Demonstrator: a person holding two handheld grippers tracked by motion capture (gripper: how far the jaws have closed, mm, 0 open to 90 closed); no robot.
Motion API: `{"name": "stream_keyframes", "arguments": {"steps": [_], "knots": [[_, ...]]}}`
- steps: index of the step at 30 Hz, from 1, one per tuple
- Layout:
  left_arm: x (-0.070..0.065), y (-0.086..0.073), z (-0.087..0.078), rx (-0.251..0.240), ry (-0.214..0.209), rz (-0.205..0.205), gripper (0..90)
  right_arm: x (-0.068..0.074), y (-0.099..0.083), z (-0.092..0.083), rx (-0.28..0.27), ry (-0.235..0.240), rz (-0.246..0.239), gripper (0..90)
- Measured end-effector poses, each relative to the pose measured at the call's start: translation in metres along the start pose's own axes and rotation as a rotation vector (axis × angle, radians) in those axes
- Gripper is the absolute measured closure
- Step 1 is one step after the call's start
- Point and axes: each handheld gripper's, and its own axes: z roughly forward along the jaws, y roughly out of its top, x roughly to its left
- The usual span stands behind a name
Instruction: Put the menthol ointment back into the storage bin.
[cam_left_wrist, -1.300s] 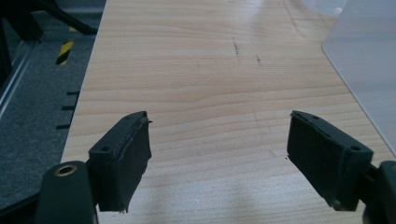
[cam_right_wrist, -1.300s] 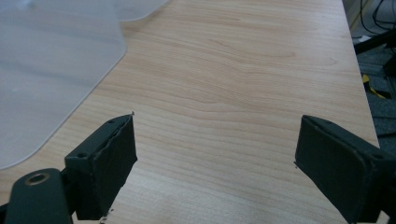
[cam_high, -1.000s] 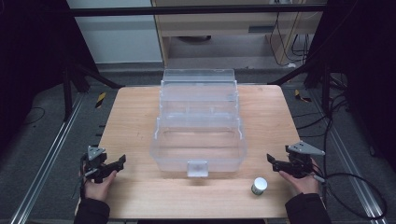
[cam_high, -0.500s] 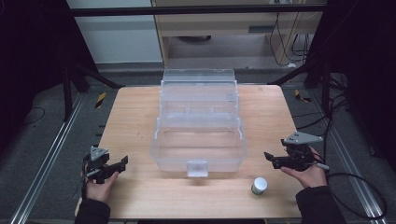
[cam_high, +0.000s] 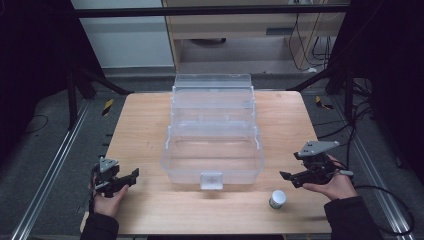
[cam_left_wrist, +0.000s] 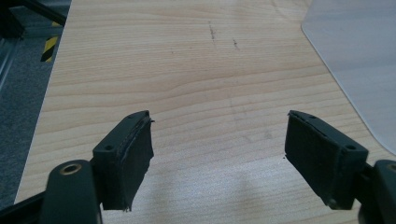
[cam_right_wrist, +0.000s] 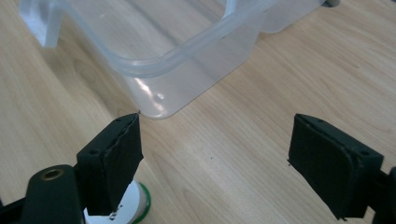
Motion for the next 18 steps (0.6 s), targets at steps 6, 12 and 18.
{"name": "stream_keyframes", "arguments": {"steps": [6, 12, 18], "knots": [[-0.001, 0.000, 0.001, 0.008, -0.001, 0.010, 22.8, 0.009, 0.007, 0.001, 0.036, 0.066, -0.060, 18.2], [-0.001, 0.000, 0.002, 0.012, -0.002, 0.015, 23.0, 0.017, 0.015, 0.004, 0.126, 0.112, -0.118, 17.9], [-0.001, -0.001, 0.002, 0.019, -0.001, 0.019, 23.1, 0.022, 0.018, 0.005, 0.178, 0.132, -0.161, 18.8]]}}
